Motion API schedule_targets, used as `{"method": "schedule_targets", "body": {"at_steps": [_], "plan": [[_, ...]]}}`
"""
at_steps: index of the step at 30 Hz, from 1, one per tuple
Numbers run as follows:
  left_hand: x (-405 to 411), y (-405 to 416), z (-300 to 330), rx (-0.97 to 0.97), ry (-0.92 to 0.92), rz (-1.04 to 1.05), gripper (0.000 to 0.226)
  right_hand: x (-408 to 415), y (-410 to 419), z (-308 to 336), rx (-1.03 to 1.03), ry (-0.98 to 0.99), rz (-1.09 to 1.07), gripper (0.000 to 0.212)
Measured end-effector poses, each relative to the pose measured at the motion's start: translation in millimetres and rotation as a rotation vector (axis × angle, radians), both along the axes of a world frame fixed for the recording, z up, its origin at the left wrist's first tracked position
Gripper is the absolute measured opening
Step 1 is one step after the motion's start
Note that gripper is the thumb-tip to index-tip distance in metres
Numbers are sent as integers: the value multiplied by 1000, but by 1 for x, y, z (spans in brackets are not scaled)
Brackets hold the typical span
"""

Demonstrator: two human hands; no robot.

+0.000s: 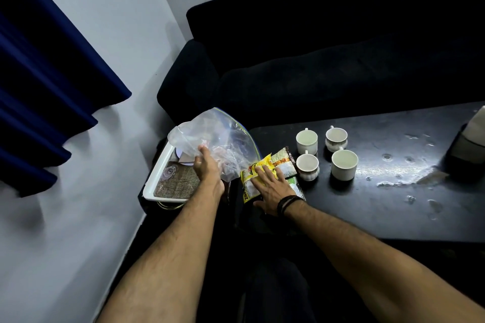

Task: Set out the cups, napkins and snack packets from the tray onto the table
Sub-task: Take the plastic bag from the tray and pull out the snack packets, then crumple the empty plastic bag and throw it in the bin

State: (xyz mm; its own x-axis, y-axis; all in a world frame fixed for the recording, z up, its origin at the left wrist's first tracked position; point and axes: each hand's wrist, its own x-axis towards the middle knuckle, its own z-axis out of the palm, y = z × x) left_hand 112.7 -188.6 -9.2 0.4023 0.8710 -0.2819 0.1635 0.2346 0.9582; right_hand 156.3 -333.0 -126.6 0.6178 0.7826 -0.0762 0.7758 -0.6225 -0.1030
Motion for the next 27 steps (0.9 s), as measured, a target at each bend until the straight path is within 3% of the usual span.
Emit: {"method": "schedule_targets", "body": {"at_steps": [3,6,9,14,18,23,25,27], "plan": [[-1,0,5,4,-14,2,52,-1,-4,10,190,81,-109,67],[0,-3,12,-12,-34,0,54,6,-12,27,493,124,-286,54],[2,-11,24,-33,-90,38,59,17,-18,50,779,286,-462,48],[8,-27,51,-38,-140,36,57,30,-19,87,1071,729,-602,67],[9,-36,65,-48,-241,-292,40,38,-30,118,1397,1326,-603,89],[8,-64,70,-176,-96,-566,32,57,-62,145,1595,1310,-549,90],[14,-81,69,-126,-39,-616,33,62,-75,150,1588,1281,-490,68],[21,-99,68,-31,-52,-609,11,60,-89,153,1514,1198,-410,51]]}}
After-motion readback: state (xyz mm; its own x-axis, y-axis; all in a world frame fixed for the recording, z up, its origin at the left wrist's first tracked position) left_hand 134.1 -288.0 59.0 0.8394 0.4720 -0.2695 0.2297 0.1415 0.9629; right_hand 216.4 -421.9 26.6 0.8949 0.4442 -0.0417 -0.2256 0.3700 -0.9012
